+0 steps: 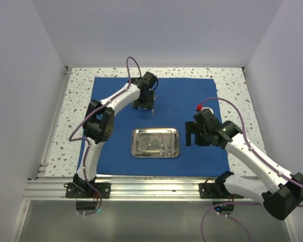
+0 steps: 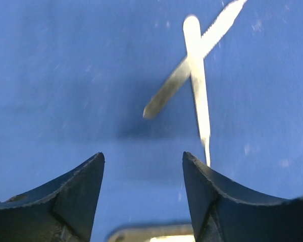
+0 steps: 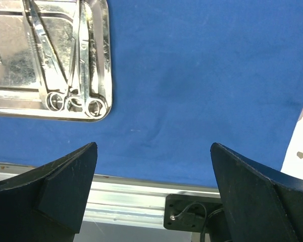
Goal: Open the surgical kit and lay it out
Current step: Place the medical item in the surgical kit, then pick up the medical item from the container, then place the medical item in the surgical kit, then pick up the medical item from the container.
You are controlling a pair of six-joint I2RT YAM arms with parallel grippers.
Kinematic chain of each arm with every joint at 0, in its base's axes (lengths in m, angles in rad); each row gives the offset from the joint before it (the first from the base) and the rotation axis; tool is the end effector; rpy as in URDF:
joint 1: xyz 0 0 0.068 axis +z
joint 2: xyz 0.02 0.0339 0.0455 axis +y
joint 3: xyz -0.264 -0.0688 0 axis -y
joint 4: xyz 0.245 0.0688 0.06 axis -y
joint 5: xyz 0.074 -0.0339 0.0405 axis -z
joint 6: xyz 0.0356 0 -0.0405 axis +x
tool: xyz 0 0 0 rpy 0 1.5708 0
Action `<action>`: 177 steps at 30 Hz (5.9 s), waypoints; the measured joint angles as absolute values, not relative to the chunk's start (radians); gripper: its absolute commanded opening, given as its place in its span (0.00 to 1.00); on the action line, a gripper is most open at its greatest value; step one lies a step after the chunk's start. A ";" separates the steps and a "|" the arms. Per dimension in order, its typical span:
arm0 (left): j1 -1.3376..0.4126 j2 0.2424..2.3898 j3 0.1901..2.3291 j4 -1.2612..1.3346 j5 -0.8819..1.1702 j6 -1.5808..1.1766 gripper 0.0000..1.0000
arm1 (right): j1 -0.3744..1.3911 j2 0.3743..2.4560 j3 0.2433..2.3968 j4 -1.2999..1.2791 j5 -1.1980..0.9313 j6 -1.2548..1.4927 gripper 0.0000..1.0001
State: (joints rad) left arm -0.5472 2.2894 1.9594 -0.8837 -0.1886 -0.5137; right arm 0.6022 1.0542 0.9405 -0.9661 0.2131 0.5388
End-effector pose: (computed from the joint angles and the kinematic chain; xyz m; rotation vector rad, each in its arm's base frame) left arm 0.4160 -0.2457 0.1875 -0.0009 2.7400 -0.0266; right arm 0.1618 0.1021 0.2789 -0.0128 2.6147 0.1184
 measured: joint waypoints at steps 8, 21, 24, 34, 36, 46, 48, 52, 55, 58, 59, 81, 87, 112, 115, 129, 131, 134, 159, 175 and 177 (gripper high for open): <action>-0.678 2.006 1.752 -0.893 -0.239 -0.585 0.60 | 0.602 1.048 0.941 -0.954 0.175 0.536 0.98; -0.982 2.020 1.539 -0.852 -0.195 -0.830 0.51 | 0.602 0.944 1.042 -1.042 0.138 0.490 0.98; -0.983 2.057 1.543 -0.852 -0.203 -0.854 0.50 | 0.602 0.919 1.043 -1.069 0.138 0.477 0.99; -0.979 2.098 1.590 -0.854 -0.255 -0.876 0.47 | 0.602 0.897 1.045 -1.121 0.139 0.451 0.98; -0.970 2.098 1.589 -0.853 -0.261 -0.876 0.47 | 0.602 0.897 1.045 -1.122 0.139 0.451 0.98; -0.860 2.093 1.575 -0.812 -0.265 -0.848 0.43 | 0.602 0.940 1.045 -1.119 0.139 0.452 0.98; -0.841 2.102 1.578 -0.801 -0.265 -0.839 0.41 | 0.602 0.951 1.045 -1.117 0.139 0.454 0.98; -0.812 2.116 1.598 -0.801 -0.244 -0.815 0.36 | 0.602 0.970 1.046 -1.114 0.139 0.458 0.98; -0.809 2.117 1.599 -0.804 -0.236 -0.799 0.31 | 0.602 0.981 1.047 -1.113 0.139 0.461 0.98; -0.807 2.117 1.597 -0.804 -0.229 -0.790 0.25 | 0.602 0.989 1.047 -1.113 0.139 0.463 0.98; -0.805 2.117 1.597 -0.804 -0.227 -0.790 0.25 | 0.602 0.992 1.047 -1.112 0.139 0.463 0.98; -0.807 2.082 1.550 -0.732 -0.182 -0.827 0.00 | 0.602 1.002 1.047 -1.107 0.139 0.448 0.98; -0.808 2.083 1.631 -0.839 -0.212 -0.823 0.00 | 0.602 1.002 1.047 -1.098 0.140 0.447 0.98; -0.517 2.432 2.238 -0.816 -0.274 -0.537 0.00 | 0.601 1.049 1.061 -1.095 0.229 0.464 0.98; -0.487 2.453 2.253 -0.758 -0.260 -0.521 0.00 | 0.601 1.069 1.068 -1.096 0.242 0.464 0.98; -0.470 2.418 2.135 -0.609 -0.156 -0.497 1.00 | 0.602 1.237 1.084 -0.923 0.013 0.456 0.89; -0.470 2.358 2.059 -0.622 -0.156 -0.498 0.99 | 0.607 1.303 1.084 -0.880 -0.026 0.461 0.84; -0.469 2.255 1.965 -0.643 -0.157 -0.505 0.96 | 0.614 1.390 1.084 -0.824 -0.064 0.482 0.78; -0.473 1.574 1.379 -0.702 -0.162 -0.530 0.91 | 0.640 1.783 1.165 -0.688 0.059 0.569 0.34; -0.473 1.546 1.340 -0.720 -0.171 -0.503 0.91 | 0.655 1.863 1.236 -0.718 0.039 0.603 0.30; -0.473 1.557 1.341 -0.720 -0.171 -0.500 0.91 | 0.656 1.880 1.249 -0.709 0.020 0.609 0.47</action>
State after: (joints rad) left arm -0.4728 1.5566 1.3407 -0.7204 -0.1715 -0.4995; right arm 0.6563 1.8801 1.2488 -0.7086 0.0200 0.6086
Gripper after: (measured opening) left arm 0.913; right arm 0.344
